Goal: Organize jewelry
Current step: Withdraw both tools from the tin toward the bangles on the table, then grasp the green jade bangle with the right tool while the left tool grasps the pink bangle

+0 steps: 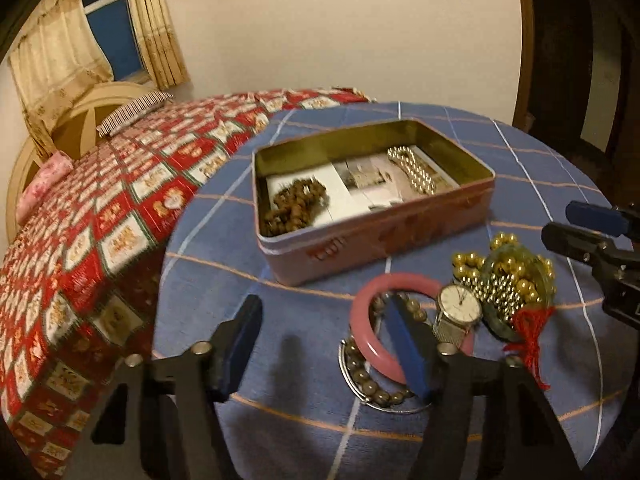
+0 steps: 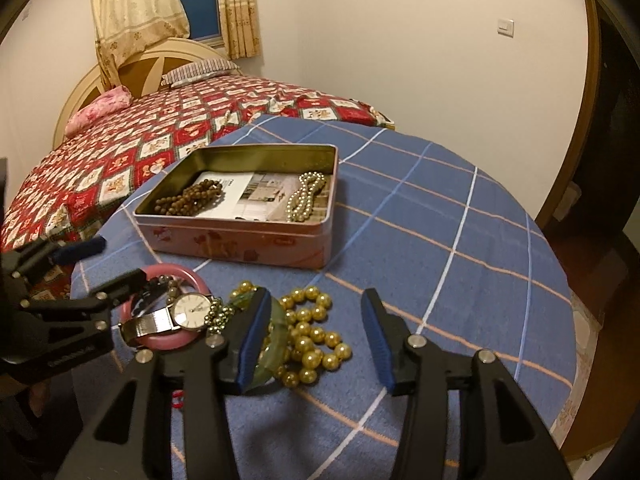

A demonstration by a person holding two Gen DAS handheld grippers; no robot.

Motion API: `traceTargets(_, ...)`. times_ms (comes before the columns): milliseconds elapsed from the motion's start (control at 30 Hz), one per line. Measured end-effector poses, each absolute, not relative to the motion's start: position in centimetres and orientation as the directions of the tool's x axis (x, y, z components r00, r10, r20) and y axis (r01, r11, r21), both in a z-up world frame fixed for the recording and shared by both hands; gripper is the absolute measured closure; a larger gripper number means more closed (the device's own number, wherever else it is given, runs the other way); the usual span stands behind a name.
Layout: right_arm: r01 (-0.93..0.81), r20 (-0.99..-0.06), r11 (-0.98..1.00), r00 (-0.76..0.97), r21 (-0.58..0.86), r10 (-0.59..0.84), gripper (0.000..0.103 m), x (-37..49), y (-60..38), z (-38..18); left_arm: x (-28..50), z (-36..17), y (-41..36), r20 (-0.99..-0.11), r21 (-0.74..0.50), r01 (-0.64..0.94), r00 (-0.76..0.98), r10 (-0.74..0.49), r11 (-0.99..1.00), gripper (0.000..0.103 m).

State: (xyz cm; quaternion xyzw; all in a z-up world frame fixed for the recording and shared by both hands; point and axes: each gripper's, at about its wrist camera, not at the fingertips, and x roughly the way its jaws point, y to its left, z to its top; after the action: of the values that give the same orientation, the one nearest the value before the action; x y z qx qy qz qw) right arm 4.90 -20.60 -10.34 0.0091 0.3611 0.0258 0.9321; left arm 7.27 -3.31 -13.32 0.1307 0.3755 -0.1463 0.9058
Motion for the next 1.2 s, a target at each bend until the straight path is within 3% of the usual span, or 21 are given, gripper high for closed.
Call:
traceTargets(67, -0.041, -0.672, 0.999, 0.739, 0.033, 0.053, 0.051, 4.8, -20.4, -10.5, 7.4, -13.8, -3.5, -0.730, 0.115, 0.377, 0.660, -0.179, 0.919, 0.053)
traceTargets(200, -0.044, -0.679, 0.998, 0.732, 0.035, 0.056, 0.051, 4.8, -20.3, -10.9, 7.3, -14.0, -3.9, -0.740, 0.080, 0.416, 0.634, -0.226, 0.906, 0.090)
traceTargets(567, -0.056, -0.693, 0.997, 0.717, 0.048, 0.074, 0.051, 4.6, -20.3, -11.5, 6.0, -9.7, -3.1, -0.639, 0.067, 0.401, 0.720, -0.269, 0.914, 0.094)
traceTargets(667, -0.075, -0.699, 0.996, 0.710, 0.047, 0.087, 0.053, 4.6, -19.9, -11.7, 5.3, -8.7, -3.0, -0.611, 0.058, 0.408, 0.736, -0.291, 0.911, 0.103)
traceTargets(900, -0.108, -0.726, 0.992, 0.676, 0.069, 0.124, 0.076, 5.2, -19.5, -12.8, 5.4, -9.0, -3.4, -0.628, 0.055, 0.439, 0.714, -0.310, 0.897, 0.103)
traceTargets(1000, -0.118, -0.722, 0.991, 0.680, 0.069, 0.131, 0.092, 5.0, -19.6, -12.7, 6.0, -9.7, -3.0, -0.645, 0.074, 0.394, 0.719, -0.257, 0.916, 0.103)
traceTargets(1067, -0.126, -0.718, 0.988, 0.680, 0.084, 0.148, 0.092, 4.8, -19.7, -12.6, 6.6, -10.3, -2.6, -0.662, 0.077, 0.365, 0.714, -0.227, 0.928, 0.097)
traceTargets(1133, -0.125, -0.702, 0.988, 0.695, 0.095, 0.156, 0.092, 4.7, -19.8, -12.3, 7.2, -10.8, -2.1, -0.675, 0.077, 0.338, 0.710, -0.201, 0.938, 0.067)
traceTargets(1167, -0.126, -0.690, 0.987, 0.706, 0.099, 0.159, 0.092, 4.4, -19.8, -11.9, 7.4, -11.0, -1.7, -0.675, 0.069, 0.315, 0.713, -0.188, 0.947, 0.036)
traceTargets(1200, -0.126, -0.674, 0.987, 0.720, 0.104, 0.163, 0.092, 4.2, -19.9, -11.5, 7.3, -11.1, -1.3, -0.666, 0.063, 0.300, 0.723, -0.184, 0.952, 0.025)
